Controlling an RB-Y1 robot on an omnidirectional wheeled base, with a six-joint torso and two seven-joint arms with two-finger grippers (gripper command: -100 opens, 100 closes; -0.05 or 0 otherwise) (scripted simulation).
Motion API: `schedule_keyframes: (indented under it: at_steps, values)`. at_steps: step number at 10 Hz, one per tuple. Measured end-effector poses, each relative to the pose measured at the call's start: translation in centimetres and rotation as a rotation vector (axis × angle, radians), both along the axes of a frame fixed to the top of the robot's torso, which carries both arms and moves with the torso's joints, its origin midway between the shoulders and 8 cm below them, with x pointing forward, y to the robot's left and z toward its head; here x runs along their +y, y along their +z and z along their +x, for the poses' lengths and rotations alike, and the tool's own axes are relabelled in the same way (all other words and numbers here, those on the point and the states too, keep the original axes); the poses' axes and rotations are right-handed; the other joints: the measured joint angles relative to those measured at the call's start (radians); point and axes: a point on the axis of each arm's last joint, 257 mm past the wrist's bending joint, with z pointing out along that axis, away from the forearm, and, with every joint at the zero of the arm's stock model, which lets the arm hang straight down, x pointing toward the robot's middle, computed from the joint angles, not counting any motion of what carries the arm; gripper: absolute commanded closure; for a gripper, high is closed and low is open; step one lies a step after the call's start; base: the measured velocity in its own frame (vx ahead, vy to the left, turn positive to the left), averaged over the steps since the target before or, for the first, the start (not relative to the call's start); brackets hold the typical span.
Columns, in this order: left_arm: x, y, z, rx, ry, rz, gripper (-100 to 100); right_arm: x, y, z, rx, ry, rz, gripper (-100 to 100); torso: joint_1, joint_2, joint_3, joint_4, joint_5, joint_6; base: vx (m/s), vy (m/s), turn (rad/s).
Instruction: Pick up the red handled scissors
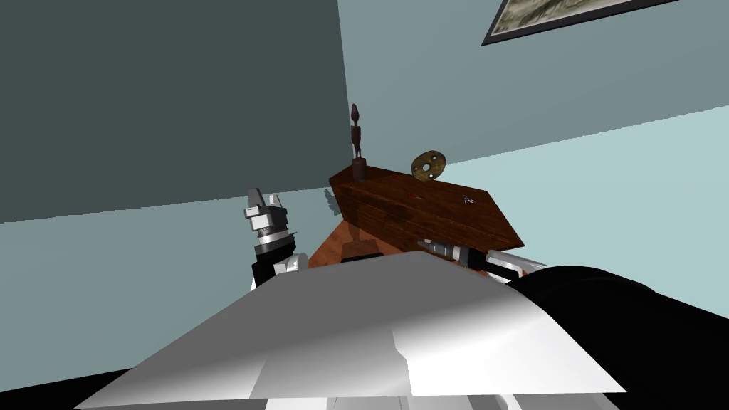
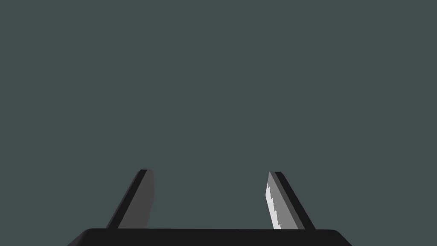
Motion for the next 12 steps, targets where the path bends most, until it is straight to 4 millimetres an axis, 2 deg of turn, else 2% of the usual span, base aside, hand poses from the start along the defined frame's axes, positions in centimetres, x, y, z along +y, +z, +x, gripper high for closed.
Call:
schedule_keyframes:
  at_steps: [1,3,7,9,12]
  values:
    - [0.0,0.0,0.0,0.000,0.000,0.000,0,-1.5,-1.1,-1.6,0.039,0.015,-0.044,-100,0.001,0.000,0.000,0.000,0.000,0.000,0.013,0.079,0.054]
    - [0.0,0.0,0.0,0.000,0.000,0.000,0,-4.3,-1.7,-2.9,0.094,0.051,-0.121,-100,0.002,0.000,0.000,0.000,0.000,-0.001,0.016,0.097,0.089]
    - [0.0,0.0,0.0,0.000,0.000,0.000,0,-9.4,-1.9,-7.1,0.208,0.131,-0.270,-100,0.001,-0.002,-0.001,0.000,0.000,0.000,0.033,0.079,0.090]
    - [0.0,0.0,0.0,0.000,0.000,0.000,0,-11.2,-1.5,-7.6,0.233,0.152,-0.315,-100,-0.002,0.000,0.000,0.000,-0.001,0.000,0.026,0.045,0.066]
    - [0.0,0.0,0.0,0.000,0.000,0.000,0,-15.2,-0.6,-9.9,0.310,0.211,-0.414,-100,0.000,-0.003,-0.002,-0.001,0.000,-0.001,0.053,0.063,0.084]
